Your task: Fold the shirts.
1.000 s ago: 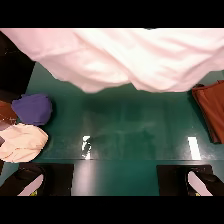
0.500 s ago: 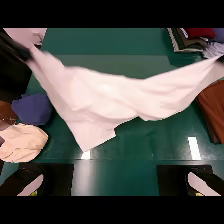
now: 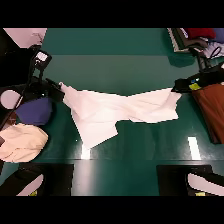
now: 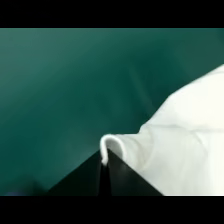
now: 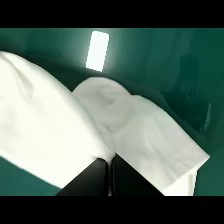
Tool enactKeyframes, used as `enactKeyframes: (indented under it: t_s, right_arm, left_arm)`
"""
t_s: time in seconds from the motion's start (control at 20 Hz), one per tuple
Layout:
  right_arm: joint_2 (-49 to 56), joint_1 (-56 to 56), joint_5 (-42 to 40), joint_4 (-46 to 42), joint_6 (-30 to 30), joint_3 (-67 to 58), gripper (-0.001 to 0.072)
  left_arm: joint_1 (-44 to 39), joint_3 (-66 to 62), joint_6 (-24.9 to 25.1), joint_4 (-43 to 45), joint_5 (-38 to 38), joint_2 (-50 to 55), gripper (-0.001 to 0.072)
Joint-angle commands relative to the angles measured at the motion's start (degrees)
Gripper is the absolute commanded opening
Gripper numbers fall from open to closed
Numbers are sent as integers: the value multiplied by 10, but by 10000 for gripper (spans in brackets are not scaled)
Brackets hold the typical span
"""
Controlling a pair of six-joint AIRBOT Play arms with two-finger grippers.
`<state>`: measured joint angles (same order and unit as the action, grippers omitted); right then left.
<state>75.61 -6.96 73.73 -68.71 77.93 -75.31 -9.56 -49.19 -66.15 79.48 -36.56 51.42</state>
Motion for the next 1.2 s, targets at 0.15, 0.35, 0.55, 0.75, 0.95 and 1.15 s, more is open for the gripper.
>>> enactKeyframes:
  t_s: [0.15,0.35,0.55,0.75,0.95,1.15]
  right_arm:
    - [100,-2,-90,0,3,-102,16]
    - [130,-1,-57,0,7,-172,400]
    - [92,15,-1,1,2,-174,399]
    - [16,38,9,2,0,-75,398]
    - [-45,53,-15,2,0,21,398]
    - [-85,55,-43,2,0,86,398]
  left_arm:
    - [0,20,-96,5,123,58,25]
    - [18,3,-135,5,95,62,505]
    - [81,-43,-174,-55,-93,61,505]
    - [88,26,-123,-229,-181,61,505]
    - [88,135,-53,-372,-138,62,505]
    - [85,186,-1,-416,-90,62,505]
